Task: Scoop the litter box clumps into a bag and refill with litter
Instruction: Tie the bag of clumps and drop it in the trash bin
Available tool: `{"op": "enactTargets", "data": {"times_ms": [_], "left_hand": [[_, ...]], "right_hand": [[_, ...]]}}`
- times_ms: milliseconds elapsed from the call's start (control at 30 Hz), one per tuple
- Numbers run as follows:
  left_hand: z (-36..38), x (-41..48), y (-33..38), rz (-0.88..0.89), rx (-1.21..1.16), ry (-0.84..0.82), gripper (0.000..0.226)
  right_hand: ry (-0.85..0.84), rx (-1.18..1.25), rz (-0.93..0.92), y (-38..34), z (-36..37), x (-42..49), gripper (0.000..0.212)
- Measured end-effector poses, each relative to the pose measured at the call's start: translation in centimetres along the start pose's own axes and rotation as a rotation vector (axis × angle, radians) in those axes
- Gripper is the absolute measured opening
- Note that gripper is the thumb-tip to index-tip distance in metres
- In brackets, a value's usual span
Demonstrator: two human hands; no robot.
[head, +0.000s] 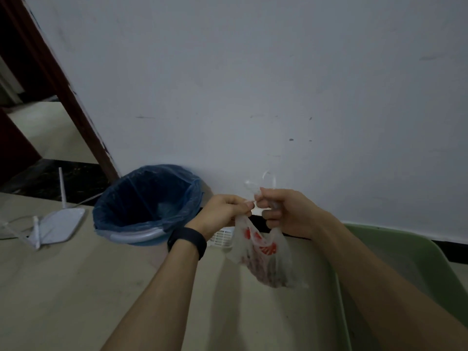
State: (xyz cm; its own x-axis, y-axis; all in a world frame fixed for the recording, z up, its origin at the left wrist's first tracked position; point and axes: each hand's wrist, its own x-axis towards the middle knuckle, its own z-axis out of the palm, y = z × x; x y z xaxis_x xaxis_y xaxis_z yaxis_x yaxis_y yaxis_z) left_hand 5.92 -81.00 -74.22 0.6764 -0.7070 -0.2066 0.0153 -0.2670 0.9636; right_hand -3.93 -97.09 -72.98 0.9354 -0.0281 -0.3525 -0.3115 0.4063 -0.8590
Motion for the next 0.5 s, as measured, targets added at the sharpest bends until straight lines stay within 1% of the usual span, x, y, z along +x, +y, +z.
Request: {"op": "enactTargets", "data": {"times_ms": [67,100,167,233,267,333,400,433,500], "left_hand": [[-0.2,0.0,-0.3,-0.069,-0.048,-0.013,0.017],[-0.3,0.0,-0.4,-0.1,-0.071,-0.024,0.021],[-0.5,-0.1,-0.4,-0.165,-0.116,-0.061,0.023],[-0.5,-0.4,-0.5,-0.195,-0.16,-0.078,0.015],[-0.6,-0.4,-0.6,-0.202,-0.189,-0.074,0.013],[-0.9,-0.3,-1.0,-0.221,-0.268,-0.053,0.019],[-1.3,-0.3,-1.2,-0.242,-0.314,-0.064,0.038],[-1.4,-0.3,-1.1,-0.251,-0.306,-0.07,0.045],[-1.3,-0.5,-0.7,-0.247,-0.217,-0.019,0.047]], "right_hand": [[0.004,-0.188,-0.059,0.3,-0.5,-0.2,0.015],[0.04,-0.286,-0.115,0.4,-0.6,-0.3,0.016],[0.159,-0.548,-0.249,0.5,-0.7,-0.1,0.02],[0.333,-0.87,-0.4,0.8,-0.5,0.4,0.016],[0.406,-0.992,-0.503,1.1,-0.3,0.8,0.014],[0.471,-1.107,-0.747,1.8,0.0,1.6,0.01],[0.495,-1.14,-0.927,2.3,0.2,2.3,0.008],[0.513,-1.154,-0.97,2.5,0.3,2.6,0.011],[0.544,-1.159,-1.005,2.7,0.6,2.8,0.012]]}}
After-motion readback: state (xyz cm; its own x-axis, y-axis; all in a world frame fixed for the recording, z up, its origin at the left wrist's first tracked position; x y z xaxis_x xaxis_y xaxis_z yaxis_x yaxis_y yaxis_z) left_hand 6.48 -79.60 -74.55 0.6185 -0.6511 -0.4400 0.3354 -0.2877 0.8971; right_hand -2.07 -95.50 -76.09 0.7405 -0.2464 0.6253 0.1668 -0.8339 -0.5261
